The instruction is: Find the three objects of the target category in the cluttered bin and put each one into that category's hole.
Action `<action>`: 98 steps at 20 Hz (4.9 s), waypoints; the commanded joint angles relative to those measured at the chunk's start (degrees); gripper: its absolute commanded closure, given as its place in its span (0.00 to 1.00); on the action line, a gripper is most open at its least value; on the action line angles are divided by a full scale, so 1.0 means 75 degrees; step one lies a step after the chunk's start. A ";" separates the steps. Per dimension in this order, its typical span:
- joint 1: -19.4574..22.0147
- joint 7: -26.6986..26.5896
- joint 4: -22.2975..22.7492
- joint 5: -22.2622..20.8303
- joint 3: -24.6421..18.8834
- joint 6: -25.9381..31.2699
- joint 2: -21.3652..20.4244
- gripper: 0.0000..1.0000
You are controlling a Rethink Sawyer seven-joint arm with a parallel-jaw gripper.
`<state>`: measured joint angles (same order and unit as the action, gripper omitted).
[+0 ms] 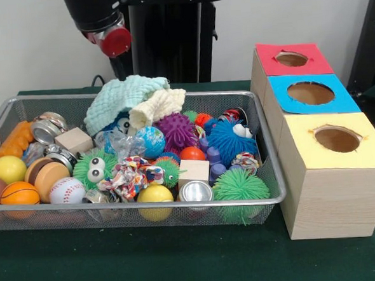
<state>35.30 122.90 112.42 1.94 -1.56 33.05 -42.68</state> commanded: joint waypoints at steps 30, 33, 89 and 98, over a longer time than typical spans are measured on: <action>-0.2074 0.1891 -0.0252 0.2074 0.0614 -0.1620 0.1493 1.00; -0.2205 0.1889 -0.0262 0.2221 0.0629 -0.1643 0.1532 1.00; -0.1680 -0.0543 -0.4234 0.1779 0.2828 -0.1390 0.4506 1.00; -0.0426 -0.1588 -0.4344 -0.0134 0.2285 -0.0936 0.3586 1.00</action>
<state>23.16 122.89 86.05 8.37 18.13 31.08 -15.30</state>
